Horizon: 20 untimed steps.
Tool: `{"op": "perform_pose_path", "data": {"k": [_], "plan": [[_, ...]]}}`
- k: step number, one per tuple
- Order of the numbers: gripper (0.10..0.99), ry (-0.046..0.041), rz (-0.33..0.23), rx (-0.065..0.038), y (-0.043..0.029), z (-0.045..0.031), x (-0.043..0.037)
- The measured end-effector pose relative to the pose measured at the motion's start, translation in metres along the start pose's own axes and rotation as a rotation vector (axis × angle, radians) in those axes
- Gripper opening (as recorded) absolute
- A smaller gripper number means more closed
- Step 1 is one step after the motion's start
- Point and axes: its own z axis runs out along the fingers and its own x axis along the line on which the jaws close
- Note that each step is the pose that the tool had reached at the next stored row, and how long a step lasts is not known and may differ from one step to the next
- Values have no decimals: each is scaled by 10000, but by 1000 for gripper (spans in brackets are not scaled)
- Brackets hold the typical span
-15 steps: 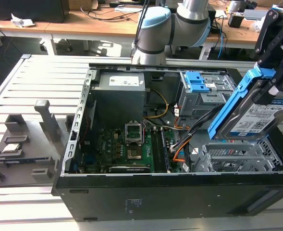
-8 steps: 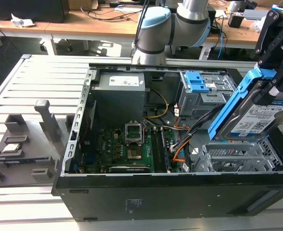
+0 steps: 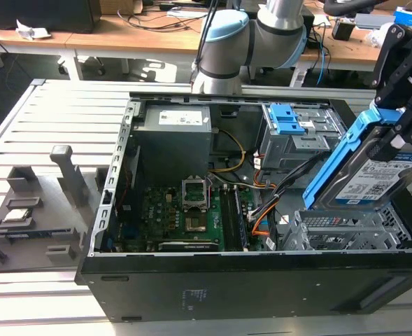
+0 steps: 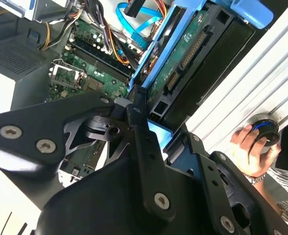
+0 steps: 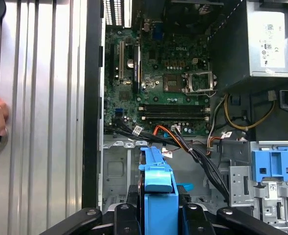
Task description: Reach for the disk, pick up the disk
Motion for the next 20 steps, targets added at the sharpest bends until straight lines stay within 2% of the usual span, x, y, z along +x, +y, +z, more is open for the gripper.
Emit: {"op": "perform_pose_path", "data": {"k": [7, 20], "plan": [[365, 4, -35, -2, -10, 61, 33], [365, 75, -35, -2, -14, 98, 73]]}}
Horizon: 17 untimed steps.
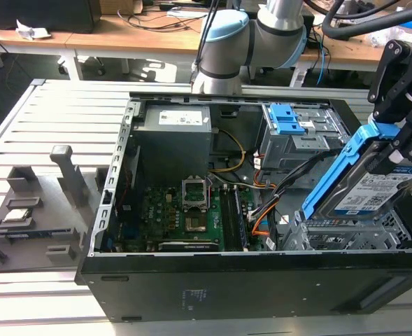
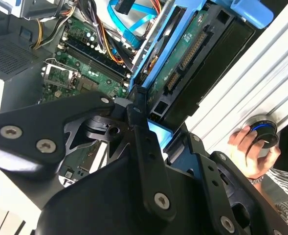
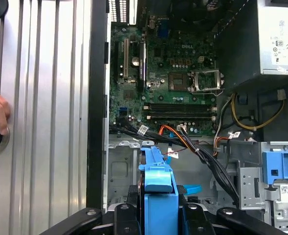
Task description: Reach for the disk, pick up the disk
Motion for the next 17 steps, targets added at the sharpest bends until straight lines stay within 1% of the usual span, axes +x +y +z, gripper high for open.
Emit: {"op": "perform_pose_path", "data": {"k": [2, 5, 9, 14, 17], "plan": [[365, 18, 0, 0, 0, 3, 4], [365, 68, -7, -1, -1, 5, 10], [365, 83, -21, -1, -1, 5, 15], [365, 178, -16, -1, -1, 6, 16], [365, 195, -14, -1, -1, 5, 16]]}}
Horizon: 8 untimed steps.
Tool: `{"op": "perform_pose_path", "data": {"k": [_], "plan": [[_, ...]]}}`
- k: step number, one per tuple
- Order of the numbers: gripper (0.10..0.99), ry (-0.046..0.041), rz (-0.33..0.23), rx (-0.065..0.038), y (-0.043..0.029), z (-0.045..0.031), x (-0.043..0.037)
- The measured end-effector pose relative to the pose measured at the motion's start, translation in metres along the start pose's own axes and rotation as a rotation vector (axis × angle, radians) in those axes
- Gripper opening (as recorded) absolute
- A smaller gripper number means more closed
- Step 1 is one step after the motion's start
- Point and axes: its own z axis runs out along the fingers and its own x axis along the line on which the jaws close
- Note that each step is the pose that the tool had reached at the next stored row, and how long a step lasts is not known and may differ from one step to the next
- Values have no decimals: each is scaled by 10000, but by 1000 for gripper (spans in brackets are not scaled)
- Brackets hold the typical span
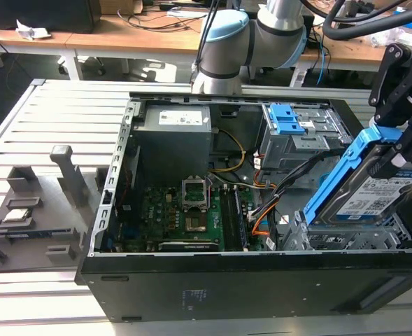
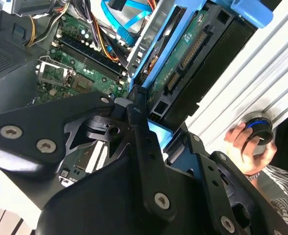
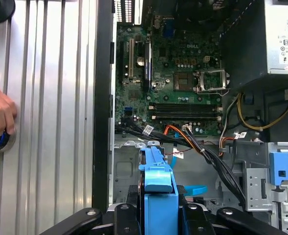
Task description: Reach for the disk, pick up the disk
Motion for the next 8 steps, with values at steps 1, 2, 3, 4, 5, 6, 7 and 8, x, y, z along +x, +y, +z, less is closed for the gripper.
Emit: {"op": "perform_pose_path", "data": {"k": [1, 2, 3, 4, 5, 6, 7, 8], "plan": [[365, 1, 0, 0, 0, 0, 0], [365, 2, 0, 0, 0, 0, 0], [365, 2, 0, 0, 0, 0, 0], [365, 3, 1, 0, 0, 0, 0], [365, 3, 0, 0, 0, 0, 0], [365, 3, 0, 0, 0, 0, 0], [365, 3, 1, 0, 0, 0, 0], [365, 3, 0, 0, 0, 0, 0]]}}
